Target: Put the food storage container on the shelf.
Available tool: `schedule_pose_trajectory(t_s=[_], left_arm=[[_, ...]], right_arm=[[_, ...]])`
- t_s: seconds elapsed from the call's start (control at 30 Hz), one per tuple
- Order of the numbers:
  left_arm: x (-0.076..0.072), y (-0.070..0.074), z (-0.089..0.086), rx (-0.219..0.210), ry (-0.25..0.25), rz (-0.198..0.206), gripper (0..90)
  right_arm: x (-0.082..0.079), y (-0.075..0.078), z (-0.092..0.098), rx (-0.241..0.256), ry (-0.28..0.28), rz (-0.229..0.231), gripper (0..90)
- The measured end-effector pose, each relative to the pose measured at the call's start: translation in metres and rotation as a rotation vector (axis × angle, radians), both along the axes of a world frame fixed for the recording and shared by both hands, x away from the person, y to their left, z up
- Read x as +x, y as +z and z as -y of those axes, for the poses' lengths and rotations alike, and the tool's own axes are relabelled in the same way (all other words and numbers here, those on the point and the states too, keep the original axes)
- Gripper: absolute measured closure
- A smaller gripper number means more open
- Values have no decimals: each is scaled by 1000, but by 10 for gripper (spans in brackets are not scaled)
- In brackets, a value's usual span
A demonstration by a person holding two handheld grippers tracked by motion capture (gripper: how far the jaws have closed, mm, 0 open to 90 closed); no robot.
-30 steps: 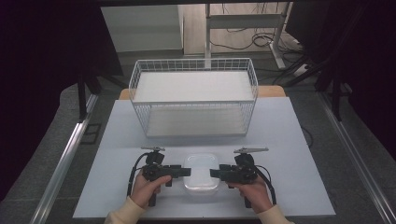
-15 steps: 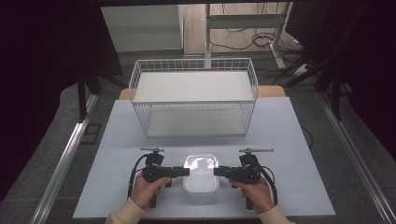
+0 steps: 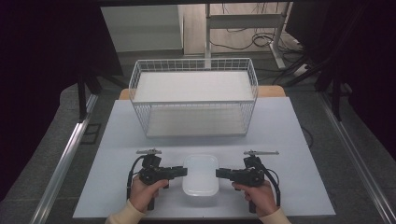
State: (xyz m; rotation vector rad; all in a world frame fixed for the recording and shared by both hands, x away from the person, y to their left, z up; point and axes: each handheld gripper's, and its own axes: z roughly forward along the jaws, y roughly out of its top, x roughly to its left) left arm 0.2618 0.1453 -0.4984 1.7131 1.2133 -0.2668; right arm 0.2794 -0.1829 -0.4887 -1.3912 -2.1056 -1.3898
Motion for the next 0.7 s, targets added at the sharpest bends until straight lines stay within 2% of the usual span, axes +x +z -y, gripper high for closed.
schedule_pose_trajectory(t_s=[0.13, 0.4, 0.7], left_arm=[[-2, 1, -1, 2, 2, 12, 728], [-6, 8, 0, 32, 4, 68, 759], [-8, 9, -1, 47, 15, 84, 768]], right_arm=[[-2, 2, 0, 3, 5, 12, 764], [-5, 6, 1, 9, 8, 40, 808], [-8, 11, -1, -12, 22, 91, 813]])
